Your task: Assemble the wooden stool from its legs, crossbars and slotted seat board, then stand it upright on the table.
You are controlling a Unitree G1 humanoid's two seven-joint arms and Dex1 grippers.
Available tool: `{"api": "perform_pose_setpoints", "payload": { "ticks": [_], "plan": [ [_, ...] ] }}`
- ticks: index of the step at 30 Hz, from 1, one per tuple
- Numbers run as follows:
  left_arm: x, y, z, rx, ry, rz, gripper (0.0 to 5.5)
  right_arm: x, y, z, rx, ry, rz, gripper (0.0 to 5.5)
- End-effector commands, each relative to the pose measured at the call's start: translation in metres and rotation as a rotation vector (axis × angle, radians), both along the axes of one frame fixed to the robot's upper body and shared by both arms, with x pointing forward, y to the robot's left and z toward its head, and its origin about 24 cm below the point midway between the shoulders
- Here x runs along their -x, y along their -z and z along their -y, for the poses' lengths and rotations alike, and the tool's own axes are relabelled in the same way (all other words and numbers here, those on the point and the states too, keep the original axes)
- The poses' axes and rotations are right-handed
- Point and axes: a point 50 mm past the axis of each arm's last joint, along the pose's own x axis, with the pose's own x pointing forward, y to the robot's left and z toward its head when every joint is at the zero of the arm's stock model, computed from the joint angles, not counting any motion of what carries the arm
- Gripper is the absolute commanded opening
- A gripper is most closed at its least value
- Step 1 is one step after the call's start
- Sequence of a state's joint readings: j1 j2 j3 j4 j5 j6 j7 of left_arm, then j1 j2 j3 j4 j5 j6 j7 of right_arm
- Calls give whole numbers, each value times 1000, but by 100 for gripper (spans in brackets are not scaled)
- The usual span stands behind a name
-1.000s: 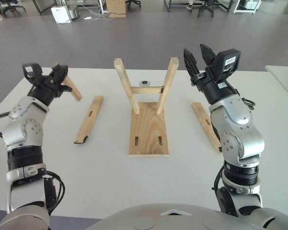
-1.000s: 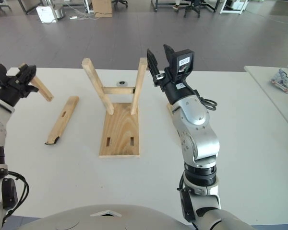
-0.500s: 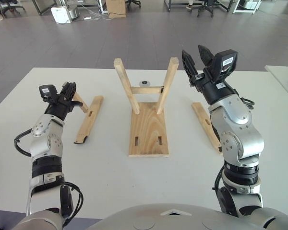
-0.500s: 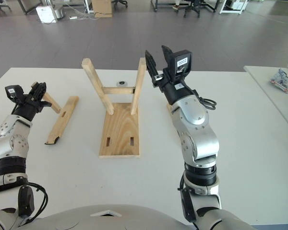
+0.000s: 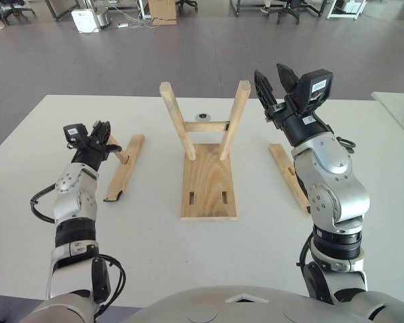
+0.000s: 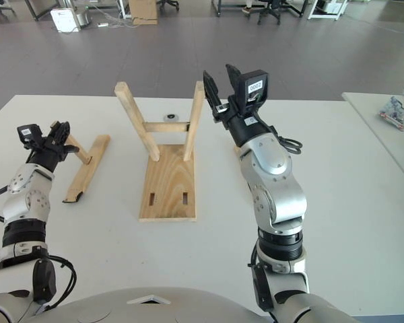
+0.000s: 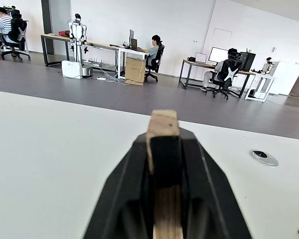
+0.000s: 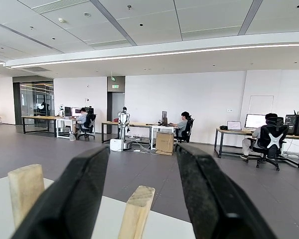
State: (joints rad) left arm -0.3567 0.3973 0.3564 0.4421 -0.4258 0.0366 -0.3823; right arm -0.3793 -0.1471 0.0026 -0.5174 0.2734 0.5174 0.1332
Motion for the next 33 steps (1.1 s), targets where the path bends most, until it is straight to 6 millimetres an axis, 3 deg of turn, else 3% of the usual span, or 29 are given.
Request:
{"api": "perform_pose_setpoints", "payload": {
  "ticks": [1, 19, 27, 33],
  "plan": [
    [-5, -3, 2, -20, 7, 9, 40, -2, -1, -1, 5, 0, -3, 247],
    [1, 16, 5, -118, 38, -53, 40, -1, -1, -2, 3, -2, -4, 247],
    [38, 54, 11, -108, 27, -93, 40, 1, 0, -2, 3, 2, -6, 247],
    [46, 61, 12, -32, -5, -91, 40, 1, -1, -2, 5, -2, -2, 247]
  ]
}}
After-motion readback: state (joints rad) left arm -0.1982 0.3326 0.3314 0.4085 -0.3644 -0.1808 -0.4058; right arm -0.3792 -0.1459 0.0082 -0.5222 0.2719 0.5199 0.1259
